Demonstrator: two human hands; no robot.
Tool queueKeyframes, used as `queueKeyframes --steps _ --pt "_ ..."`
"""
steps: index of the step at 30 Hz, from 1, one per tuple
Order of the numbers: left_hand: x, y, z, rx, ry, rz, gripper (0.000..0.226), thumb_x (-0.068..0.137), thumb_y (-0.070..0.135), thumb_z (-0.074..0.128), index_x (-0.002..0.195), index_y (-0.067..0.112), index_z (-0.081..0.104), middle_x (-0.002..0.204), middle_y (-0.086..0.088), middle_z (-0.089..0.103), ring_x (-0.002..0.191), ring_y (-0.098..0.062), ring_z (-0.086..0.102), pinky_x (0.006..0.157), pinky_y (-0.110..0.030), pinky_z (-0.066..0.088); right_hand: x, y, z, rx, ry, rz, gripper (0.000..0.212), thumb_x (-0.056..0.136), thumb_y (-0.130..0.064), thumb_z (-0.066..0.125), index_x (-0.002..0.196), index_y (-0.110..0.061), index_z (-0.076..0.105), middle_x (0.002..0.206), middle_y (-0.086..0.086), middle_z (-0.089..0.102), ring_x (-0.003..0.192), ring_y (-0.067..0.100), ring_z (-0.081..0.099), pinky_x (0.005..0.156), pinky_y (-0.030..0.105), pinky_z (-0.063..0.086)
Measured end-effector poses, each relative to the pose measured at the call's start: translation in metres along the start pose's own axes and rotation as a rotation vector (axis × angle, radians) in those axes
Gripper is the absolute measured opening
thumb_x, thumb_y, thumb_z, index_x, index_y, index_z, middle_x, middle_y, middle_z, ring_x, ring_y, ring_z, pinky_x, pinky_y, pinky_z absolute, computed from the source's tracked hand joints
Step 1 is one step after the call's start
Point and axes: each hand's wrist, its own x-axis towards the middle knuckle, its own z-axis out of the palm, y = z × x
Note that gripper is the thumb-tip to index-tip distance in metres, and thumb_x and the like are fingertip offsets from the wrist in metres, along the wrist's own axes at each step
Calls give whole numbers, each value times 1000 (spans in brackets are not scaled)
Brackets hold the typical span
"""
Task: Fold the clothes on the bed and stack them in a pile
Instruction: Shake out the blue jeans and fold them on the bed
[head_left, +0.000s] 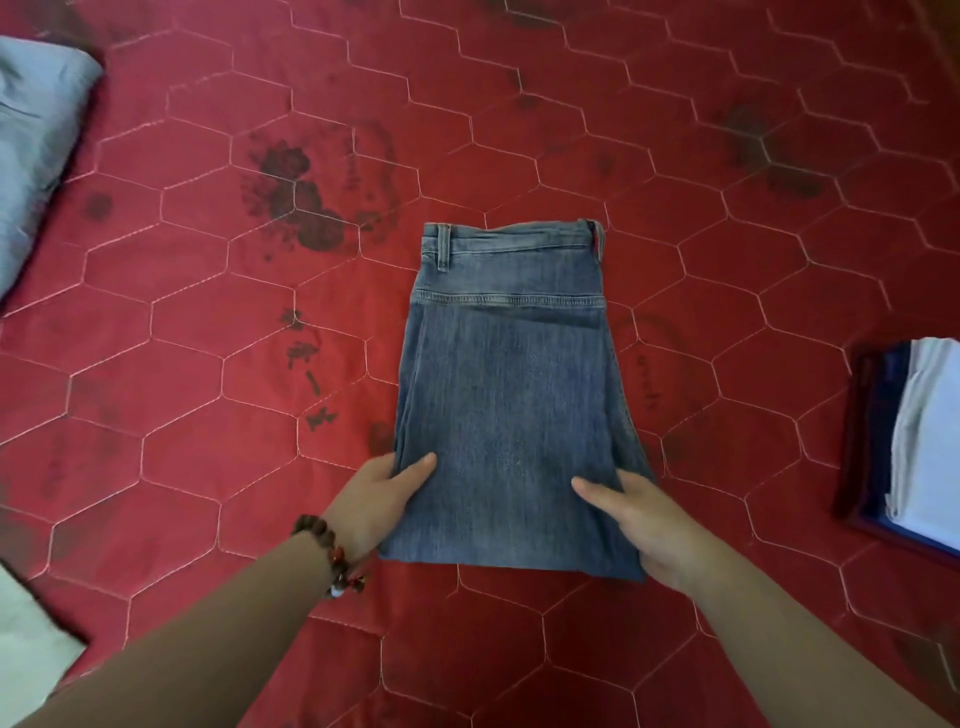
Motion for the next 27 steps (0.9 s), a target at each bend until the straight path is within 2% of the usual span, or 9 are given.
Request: queueKeyframes --steps 2,5,8,11,14,17,22,24,27 --pt "3 8 0 -83 14 107 20 96 28 56 110 17 65 104 1 74 95 -16 71 78 -29 57 2 -9 4 44 23 -89 43 83 -43 69 122 -26 61 117 -9 70 106 9 67 94 35 52" --pt "9 28 7 -171 45 223 17 98 18 52 109 20 65 103 0 74 96 -19 71 73 -30 58 7 -29 13 -1 117 -240 35 89 -32 66 123 -30 60 120 -8 68 108 7 65 96 34 50" --pt "13 46 4 -214 36 365 20 98 20 53 106 27 69 110 0 72 101 -20 69 76 -29 57 9 -52 11 1 176 -401 27 92 -28 64 118 -34 64 116 -10 70 107 10 66 93 36 52" --pt "26 65 -5 -234 75 424 18 94 25 57 103 32 71 110 1 72 101 -16 69 77 -25 57 15 -82 7 31 185 -518 22 89 -33 65 107 -44 67 113 -13 70 104 6 67 83 26 56" --pt "52 66 -8 -131 233 257 13 96 17 58 89 16 68 89 -4 73 90 -25 68 73 -34 57 41 -90 11 5 268 -438 17 95 -23 60 103 -36 66 108 -8 71 104 12 67 88 30 54" --pt "64 60 -11 -60 246 132 15 96 18 59 88 6 65 88 -11 72 86 -31 68 81 -46 58 57 -88 12 -5 297 -336 14 97 -21 58 101 -32 65 110 -3 70 104 17 66 89 36 53" --pt "64 63 -12 9 307 241 13 96 20 59 86 13 66 94 -13 72 86 -26 68 82 -45 57 61 -94 9 -8 342 -397 16 97 -22 57 108 -29 68 106 -8 72 98 10 69 79 26 54" --pt "63 63 -11 44 331 278 12 96 21 59 87 16 67 91 -7 73 82 -19 69 80 -41 58 64 -97 12 -17 368 -398 16 97 -21 57 108 -27 68 107 -7 71 99 12 68 83 29 54" --pt "62 69 -12 64 362 334 11 96 22 59 89 19 68 87 1 73 78 -12 70 75 -35 59 68 -102 13 -24 406 -424 15 96 -22 59 95 -32 69 102 -8 72 97 13 69 85 33 55"
